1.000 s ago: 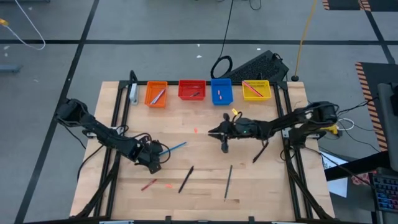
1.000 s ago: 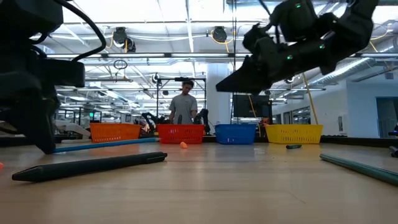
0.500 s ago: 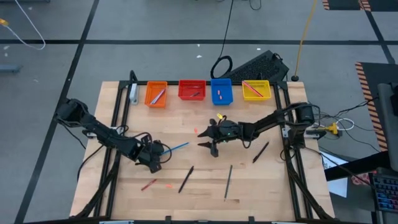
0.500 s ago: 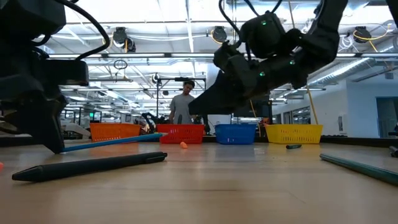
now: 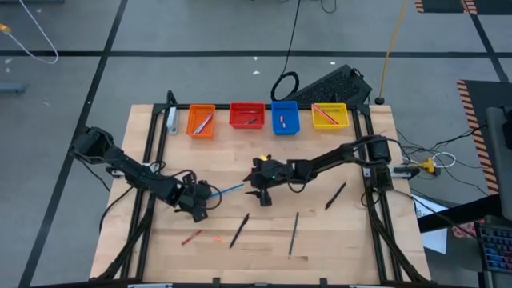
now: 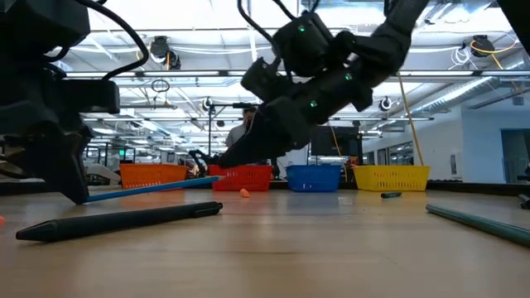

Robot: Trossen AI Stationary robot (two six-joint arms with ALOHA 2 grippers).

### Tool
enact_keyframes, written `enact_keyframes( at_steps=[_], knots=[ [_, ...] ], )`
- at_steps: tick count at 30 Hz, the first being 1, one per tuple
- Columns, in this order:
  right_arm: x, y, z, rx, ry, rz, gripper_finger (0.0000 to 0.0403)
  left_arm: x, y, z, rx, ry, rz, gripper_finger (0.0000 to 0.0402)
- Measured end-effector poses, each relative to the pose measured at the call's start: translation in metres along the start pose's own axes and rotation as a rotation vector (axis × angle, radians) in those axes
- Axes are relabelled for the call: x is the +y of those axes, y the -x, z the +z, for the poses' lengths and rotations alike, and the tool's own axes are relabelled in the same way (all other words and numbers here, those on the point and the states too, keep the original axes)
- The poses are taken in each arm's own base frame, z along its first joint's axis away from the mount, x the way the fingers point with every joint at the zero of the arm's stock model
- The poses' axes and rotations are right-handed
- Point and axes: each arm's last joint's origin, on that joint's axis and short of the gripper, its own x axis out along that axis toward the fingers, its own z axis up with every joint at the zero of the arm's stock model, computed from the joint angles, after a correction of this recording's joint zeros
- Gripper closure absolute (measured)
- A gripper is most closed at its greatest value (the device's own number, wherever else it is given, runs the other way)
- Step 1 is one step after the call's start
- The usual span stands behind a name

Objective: Sort crayons/erasers/pens/pencils in bins
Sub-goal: Put the blue pencil into the yellow basket

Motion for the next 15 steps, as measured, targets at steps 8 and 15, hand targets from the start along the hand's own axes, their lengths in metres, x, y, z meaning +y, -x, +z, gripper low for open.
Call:
enact_keyframes(
  at_steps=[8, 15],
  knots=[
    [-0.001, -0.001, 0.008, 0.02, 0.106, -0.042, 0.0188, 0.002, -0.001, 0.004, -0.012, -0.03, -0.002, 0.0385],
    [0.0, -0.003, 0.001, 0.07, 0.106, -0.03, 0.0189, 0.003, -0.003, 0.009, -0.031, -0.059, -0.013, 0.0385]
  ],
)
